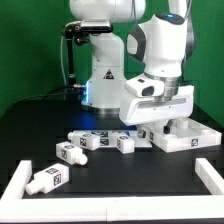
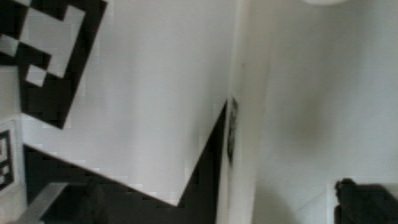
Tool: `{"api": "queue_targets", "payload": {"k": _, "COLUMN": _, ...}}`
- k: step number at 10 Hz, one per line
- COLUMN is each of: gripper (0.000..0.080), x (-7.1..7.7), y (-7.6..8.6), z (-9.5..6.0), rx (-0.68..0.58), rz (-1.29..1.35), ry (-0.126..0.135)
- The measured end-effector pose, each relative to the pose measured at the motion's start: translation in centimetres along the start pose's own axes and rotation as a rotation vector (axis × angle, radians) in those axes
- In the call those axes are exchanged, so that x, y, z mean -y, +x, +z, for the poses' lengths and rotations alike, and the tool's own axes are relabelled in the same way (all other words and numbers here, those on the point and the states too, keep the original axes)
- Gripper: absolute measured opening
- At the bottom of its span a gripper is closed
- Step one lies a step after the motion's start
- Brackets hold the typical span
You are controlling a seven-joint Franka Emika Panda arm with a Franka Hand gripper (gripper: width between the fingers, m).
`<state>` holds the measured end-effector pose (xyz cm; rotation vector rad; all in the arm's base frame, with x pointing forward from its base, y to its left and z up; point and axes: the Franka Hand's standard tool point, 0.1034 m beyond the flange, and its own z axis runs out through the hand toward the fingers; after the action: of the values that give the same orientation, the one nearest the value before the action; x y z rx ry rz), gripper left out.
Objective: Assemble one leg
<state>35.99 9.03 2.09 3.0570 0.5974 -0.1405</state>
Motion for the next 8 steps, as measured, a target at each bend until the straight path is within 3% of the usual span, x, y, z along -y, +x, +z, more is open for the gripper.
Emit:
{"api": "queue_targets", "payload": {"k": 4, "gripper": 0.0649, "x": -0.4, "y": -0.6, "z": 0.7, "rx": -0.011, "rz": -0.008, "ry": 0.000}}
{"api": "queue_targets", "payload": {"k": 6, "gripper": 0.0649, "x": 0.6, "y": -1.7, "z": 1.5, "rx": -0.008, "rz": -0.027, "ry": 0.000}}
{"api": "queue_targets", "payload": {"k": 8, "gripper": 0.0649, "x": 0.7, "y": -1.8, "z": 1.6, "rx": -0.006, "rz": -0.033, "ry": 0.000}}
